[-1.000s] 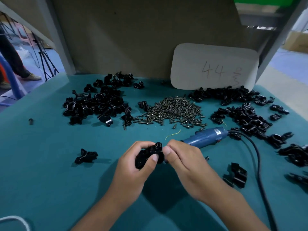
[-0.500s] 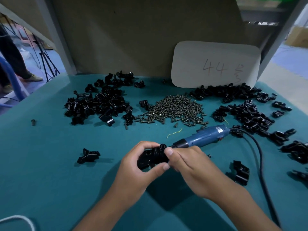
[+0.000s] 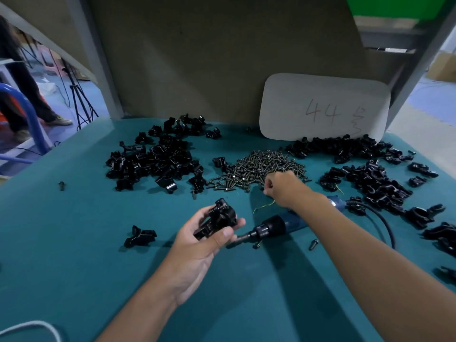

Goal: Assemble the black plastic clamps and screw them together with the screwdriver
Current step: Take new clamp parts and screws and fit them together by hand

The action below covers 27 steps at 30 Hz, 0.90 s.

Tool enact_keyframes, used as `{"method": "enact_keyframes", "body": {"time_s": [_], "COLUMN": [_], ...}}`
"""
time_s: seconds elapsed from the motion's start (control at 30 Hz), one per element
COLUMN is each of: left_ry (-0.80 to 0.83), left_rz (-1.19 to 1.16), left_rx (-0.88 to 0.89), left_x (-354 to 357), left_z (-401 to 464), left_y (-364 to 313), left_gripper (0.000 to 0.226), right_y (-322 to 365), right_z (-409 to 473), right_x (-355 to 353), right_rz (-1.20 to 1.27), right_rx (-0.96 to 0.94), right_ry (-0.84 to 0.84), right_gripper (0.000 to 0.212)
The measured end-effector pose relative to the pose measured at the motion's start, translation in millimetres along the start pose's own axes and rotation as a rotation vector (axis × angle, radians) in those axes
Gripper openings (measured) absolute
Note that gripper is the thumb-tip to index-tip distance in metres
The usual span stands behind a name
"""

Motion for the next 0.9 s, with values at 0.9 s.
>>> {"method": "enact_keyframes", "body": {"time_s": [0.9], "left_ry": [0.071], "left_rz": [0.059], "left_rx": [-0.071], "left_x": [-4], "left_z": [-2], "left_y": [10], "left_gripper": [0.055], "right_y": [16], "right_z": [-185], "right_x": [-11], "right_rz": [0.498], "right_rx": [-0.649], "right_ry": [-0.52], "right_gripper": [0.011]}}
Point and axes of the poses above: each hand's wrist, its own z-axis towards the middle knuckle, its own x-axis out of the palm, y = z × x, the point moved 5 cm from there along z, towards the middle knuckle, and after that the axes turned 12 degrees about x, right-handed, at the moved point
